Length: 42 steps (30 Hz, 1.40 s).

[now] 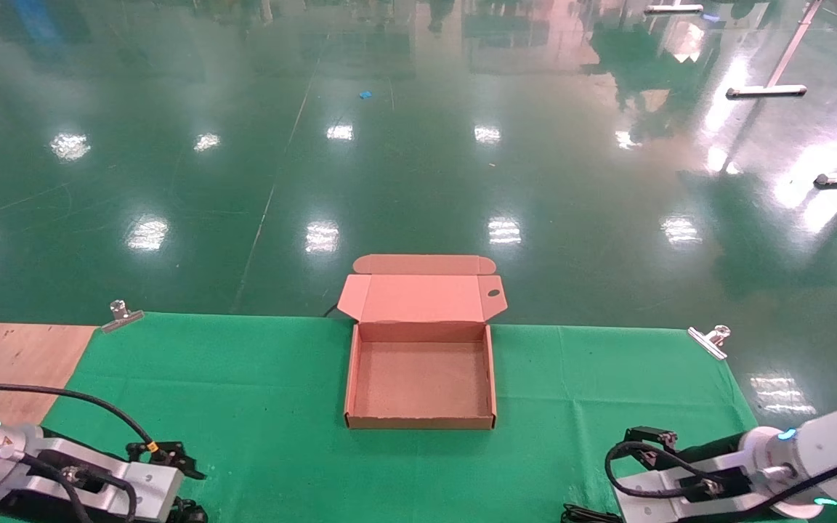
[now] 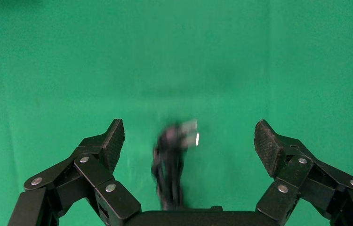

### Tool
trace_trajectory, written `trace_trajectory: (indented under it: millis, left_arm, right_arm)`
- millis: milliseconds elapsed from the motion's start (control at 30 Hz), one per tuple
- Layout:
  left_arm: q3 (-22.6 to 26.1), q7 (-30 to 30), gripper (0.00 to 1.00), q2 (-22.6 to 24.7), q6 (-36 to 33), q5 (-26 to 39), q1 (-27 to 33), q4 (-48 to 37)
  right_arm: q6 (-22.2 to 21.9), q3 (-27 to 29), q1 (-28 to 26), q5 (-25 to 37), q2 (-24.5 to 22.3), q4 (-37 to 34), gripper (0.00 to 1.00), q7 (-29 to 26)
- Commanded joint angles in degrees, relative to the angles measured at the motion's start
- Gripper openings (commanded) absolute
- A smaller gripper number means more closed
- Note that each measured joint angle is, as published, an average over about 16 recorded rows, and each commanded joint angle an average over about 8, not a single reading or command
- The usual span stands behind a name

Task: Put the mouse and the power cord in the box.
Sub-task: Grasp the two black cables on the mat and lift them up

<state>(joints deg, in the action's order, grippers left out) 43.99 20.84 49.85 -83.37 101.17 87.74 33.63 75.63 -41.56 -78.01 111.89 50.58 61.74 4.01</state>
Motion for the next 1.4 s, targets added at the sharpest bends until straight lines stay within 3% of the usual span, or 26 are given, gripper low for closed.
trace_trajectory:
  millis: [33,333,633,900,933,1167,1200,1400]
  left_arm:
    - [1.75,2.63,1.00,1.67,1.42,3.76,1.89,-4.13]
    - [2.84,9.28,1.00,5.90,8.51,6.60,4.25,-18.51]
    - [2.35,11.98,1.00,9.12,13.59,6.13,4.62,-26.43]
    - [2.30,13.47,1.00,10.20,16.07,6.16,4.95,-29.70]
    - [2.25,13.66,0.96,10.23,16.14,6.09,4.98,-29.99]
    - [1.73,15.51,0.08,9.50,16.12,5.34,4.89,-31.44]
    - [1.70,15.79,0.00,9.38,16.11,5.29,4.87,-31.57]
    - [1.52,16.69,0.00,9.12,16.09,5.04,4.95,-32.26]
  right_arm:
    - [-1.30,-0.78,-0.50,1.67,1.58,-3.85,1.00,2.07]
    - [-7.09,-2.04,-3.07,3.34,8.16,-20.01,1.00,11.83]
    - [-7.99,-1.84,-5.86,1.92,12.08,-33.41,1.00,18.19]
    - [-8.48,-1.02,-7.47,0.22,13.72,-40.93,0.99,22.56]
    - [-8.41,-0.90,-7.61,-0.02,13.83,-41.62,0.91,23.08]
    - [-8.24,-0.17,-8.67,-1.33,14.35,-45.63,0.04,25.79]
    - [-8.31,-0.12,-8.83,-1.41,14.44,-46.04,0.00,26.10]
    - [-8.94,-0.22,-9.73,-1.24,15.17,-47.93,0.00,27.82]
